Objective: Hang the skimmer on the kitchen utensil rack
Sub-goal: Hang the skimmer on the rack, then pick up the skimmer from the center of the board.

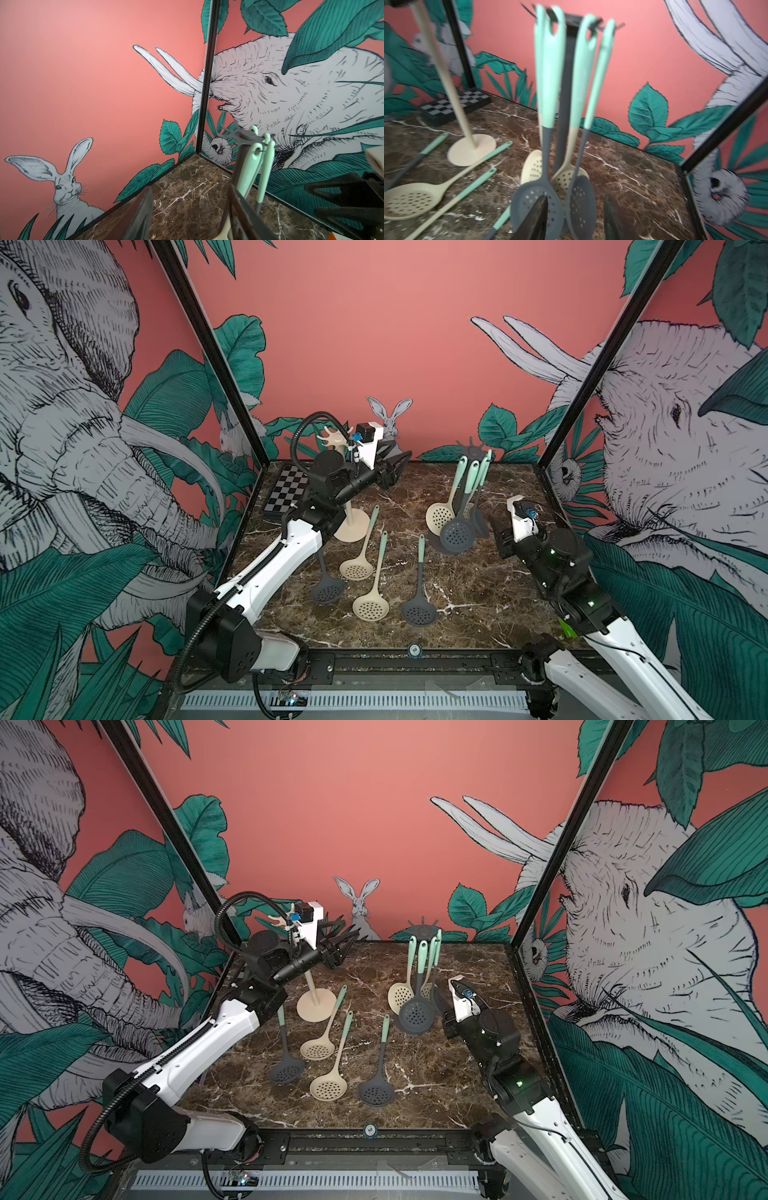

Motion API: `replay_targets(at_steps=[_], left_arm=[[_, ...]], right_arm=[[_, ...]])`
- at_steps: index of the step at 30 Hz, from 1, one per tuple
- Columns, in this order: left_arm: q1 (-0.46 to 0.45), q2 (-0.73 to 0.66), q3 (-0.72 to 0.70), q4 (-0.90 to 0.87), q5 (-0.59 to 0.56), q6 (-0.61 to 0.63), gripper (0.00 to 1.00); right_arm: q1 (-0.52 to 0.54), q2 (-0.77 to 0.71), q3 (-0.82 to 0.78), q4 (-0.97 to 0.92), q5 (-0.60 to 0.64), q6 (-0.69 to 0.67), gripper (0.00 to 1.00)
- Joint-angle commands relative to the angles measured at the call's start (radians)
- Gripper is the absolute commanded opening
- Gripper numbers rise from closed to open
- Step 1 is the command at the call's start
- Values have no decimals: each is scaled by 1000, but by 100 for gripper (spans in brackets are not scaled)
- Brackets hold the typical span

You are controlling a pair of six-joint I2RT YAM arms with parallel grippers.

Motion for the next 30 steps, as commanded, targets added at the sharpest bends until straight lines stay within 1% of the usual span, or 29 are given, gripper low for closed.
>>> replay_targets(at_steps=[1, 5, 8, 10, 12, 19, 22, 27, 28, 30], left_arm=[[4, -85, 34, 60, 75, 13, 60], [5, -155, 14, 72, 50, 19, 60], [5, -217, -9, 38, -23, 41, 60], [5, -265, -38, 22, -92, 49, 60], [4, -307, -62, -9, -164, 53, 61], [5, -483, -210, -65, -397, 80, 62], [5, -565, -277, -82, -518, 97, 62], [8, -659, -371, -134, -766, 131, 65], [10, -666, -383, -148, -804, 136, 65], [25, -673, -407, -166, -843, 132, 66]], right_arm=[[32, 64, 56, -18, -174, 7, 44], [115, 144, 88, 5, -161, -36, 45], [210, 253, 136, 15, -162, -74, 46], [269, 341, 163, 41, -176, -92, 47], [304, 421, 182, 86, -221, -93, 48], [372, 690, 272, 183, -372, -82, 50], [397, 782, 328, 152, -396, -108, 53], [436, 946, 421, 142, -468, -127, 54], [448, 984, 442, 132, -478, -139, 54], [469, 1047, 495, 90, -489, -166, 54]])
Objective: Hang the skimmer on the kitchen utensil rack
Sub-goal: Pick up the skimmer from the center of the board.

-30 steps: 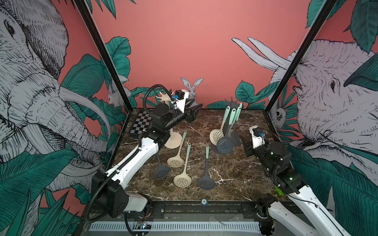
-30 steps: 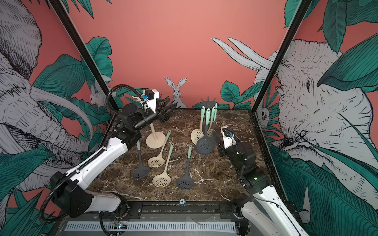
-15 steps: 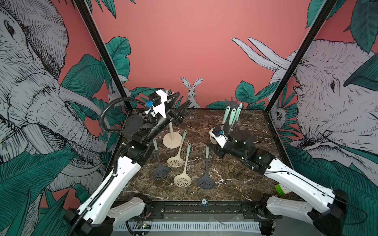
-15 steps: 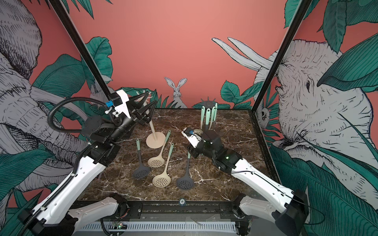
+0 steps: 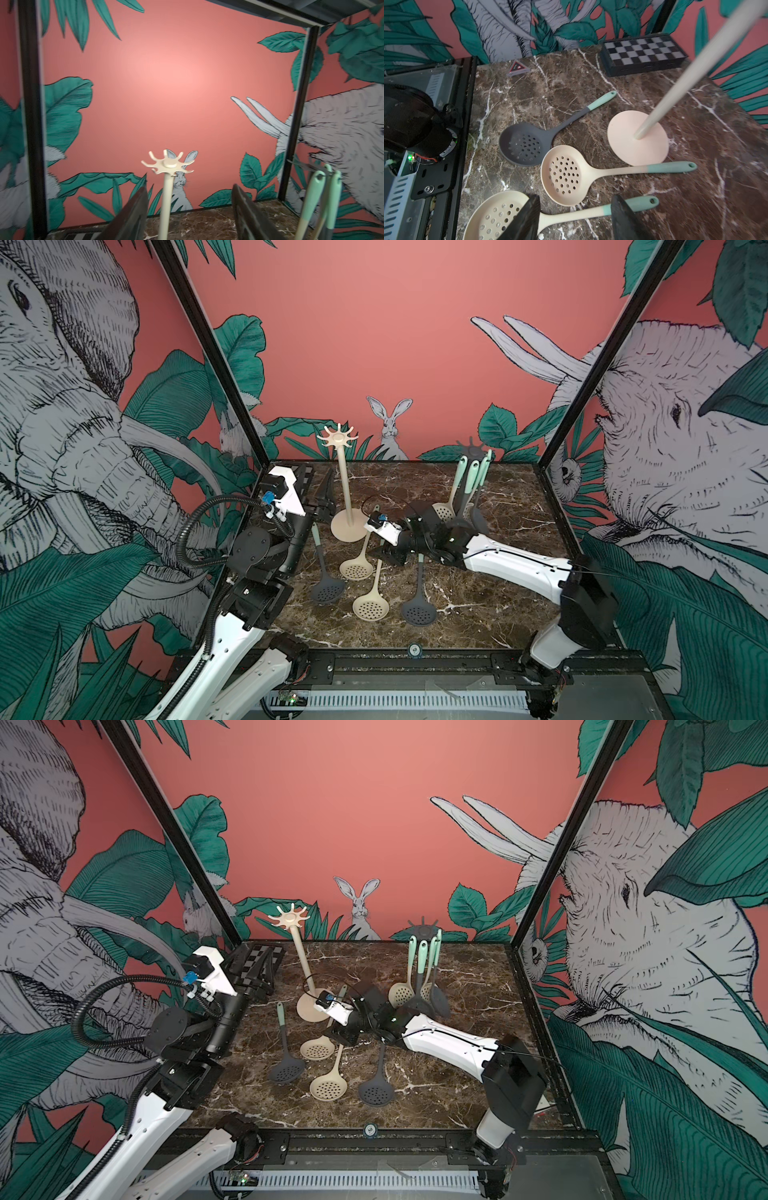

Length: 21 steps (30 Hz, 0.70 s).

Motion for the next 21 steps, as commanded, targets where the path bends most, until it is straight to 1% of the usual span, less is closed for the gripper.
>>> replay_targets(at_steps=[1, 6, 9, 15, 17, 21], left_arm=[[26, -15, -42, -48, -162, 15, 66], [89, -16, -98, -72, -147, -55, 66], [141, -20, -145, -63, -123, -115, 66], [282, -14, -227, -33, -10, -269, 66], [301, -3, -237, -21, 2, -286, 66], [305, 22, -236, -9, 8, -281, 66]], right_arm=[[35, 81, 89, -47, -65, -58, 54], [75, 186, 174, -137, -78, -113, 54], [89, 237, 210, -186, -49, -141, 54], [101, 326, 260, -233, 24, -170, 52], [102, 342, 262, -233, 42, -175, 52], [104, 382, 286, -255, 69, -179, 50]])
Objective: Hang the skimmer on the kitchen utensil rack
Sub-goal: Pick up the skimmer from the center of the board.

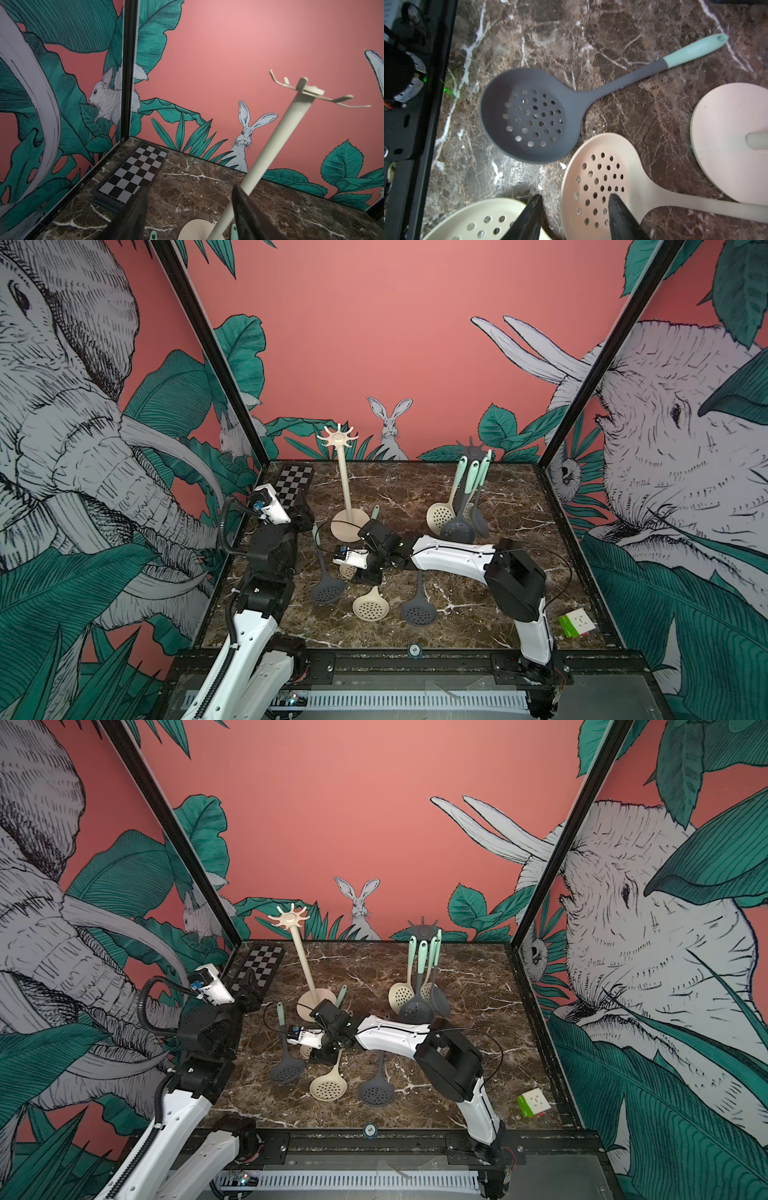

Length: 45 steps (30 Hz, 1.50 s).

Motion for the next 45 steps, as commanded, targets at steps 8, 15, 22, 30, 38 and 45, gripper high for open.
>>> replay_targets(at_steps=[8, 15, 22, 30, 38, 45], left_arm=[[14, 32, -8, 71, 46, -49, 66], [20, 30, -5, 71, 49, -50, 65], [26, 10, 17, 47, 63, -47, 65], [27, -30, 116, -34, 114, 1, 65], [27, -15, 264, -82, 364, 84, 64], [27, 109, 453, -127, 698, 101, 64]], right_arm=[[3, 63, 48, -19, 75, -14, 40], [4, 74, 54, -31, 62, -20, 16], [5, -19, -5, 3, 104, -59, 0], [55, -250, -112, 61, 355, -204, 0], [163, -401, -237, 247, 727, -494, 0], [262, -417, -336, 513, 973, -763, 0]])
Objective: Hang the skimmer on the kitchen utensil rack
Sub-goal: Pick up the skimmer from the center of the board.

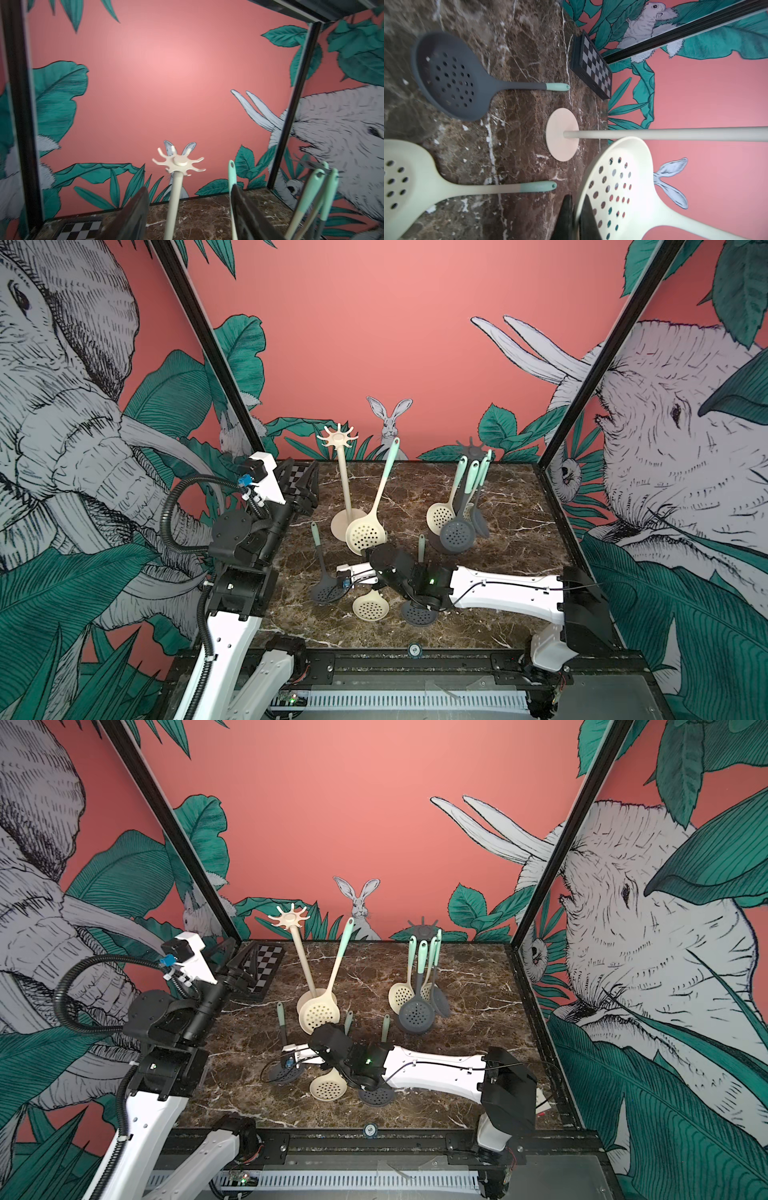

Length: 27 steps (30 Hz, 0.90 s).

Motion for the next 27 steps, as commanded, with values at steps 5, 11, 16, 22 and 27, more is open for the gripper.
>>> replay_targets(at_steps=[5, 11, 16, 22, 27], left_arm=[[5, 164, 169, -60, 346, -16, 64], [-8, 291, 253, -39, 498, -71, 60], [-53, 345, 282, -39, 525, -47, 59], [-96, 382, 305, -66, 563, -18, 56], [-129, 408, 321, -116, 565, 20, 54]], right_arm=[[51, -18, -66, 318, 223, -256, 0], [67, -27, -89, 440, 241, -359, 0], [74, -27, -77, 466, 229, -391, 0], [76, -27, -66, 470, 222, -395, 0], [77, -21, -58, 469, 217, -393, 0]])
